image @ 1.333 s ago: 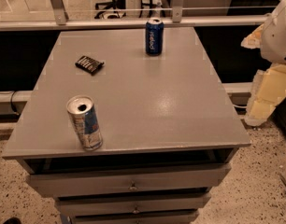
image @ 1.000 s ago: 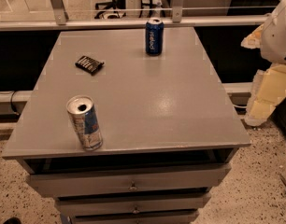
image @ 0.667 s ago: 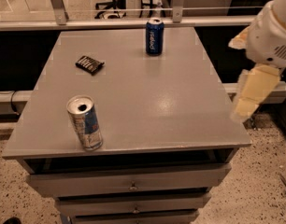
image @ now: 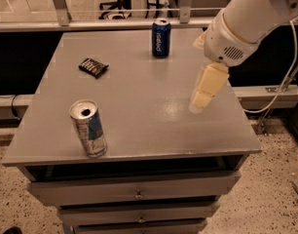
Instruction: Move rxbar chocolate near redbull can
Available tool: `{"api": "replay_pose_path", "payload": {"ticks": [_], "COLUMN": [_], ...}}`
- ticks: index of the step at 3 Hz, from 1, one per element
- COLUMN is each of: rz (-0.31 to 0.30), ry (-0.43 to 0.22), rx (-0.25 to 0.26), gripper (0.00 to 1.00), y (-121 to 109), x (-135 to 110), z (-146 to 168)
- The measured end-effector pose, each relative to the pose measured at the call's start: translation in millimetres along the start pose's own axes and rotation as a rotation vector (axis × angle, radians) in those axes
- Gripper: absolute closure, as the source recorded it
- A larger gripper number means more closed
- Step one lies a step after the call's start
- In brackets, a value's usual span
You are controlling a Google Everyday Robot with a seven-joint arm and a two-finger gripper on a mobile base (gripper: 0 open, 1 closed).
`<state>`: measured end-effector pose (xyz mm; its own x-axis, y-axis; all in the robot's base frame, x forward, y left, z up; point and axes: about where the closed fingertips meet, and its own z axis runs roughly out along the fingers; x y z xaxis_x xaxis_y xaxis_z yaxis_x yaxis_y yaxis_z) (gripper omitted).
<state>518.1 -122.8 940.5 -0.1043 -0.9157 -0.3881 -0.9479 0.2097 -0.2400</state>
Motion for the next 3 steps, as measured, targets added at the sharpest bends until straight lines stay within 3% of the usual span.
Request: {"api": "replay_pose_path", "payload": {"ticks": [1,3], "rz": [0.021,0.019], "ry": [-0.111,-0.143], "rx": [-0.008,0.000], "gripper": [0.00,0.00], "y": [-22.6,-26.6], "x": [-40.5,-49.9], "z": [27.8,36.6]}}
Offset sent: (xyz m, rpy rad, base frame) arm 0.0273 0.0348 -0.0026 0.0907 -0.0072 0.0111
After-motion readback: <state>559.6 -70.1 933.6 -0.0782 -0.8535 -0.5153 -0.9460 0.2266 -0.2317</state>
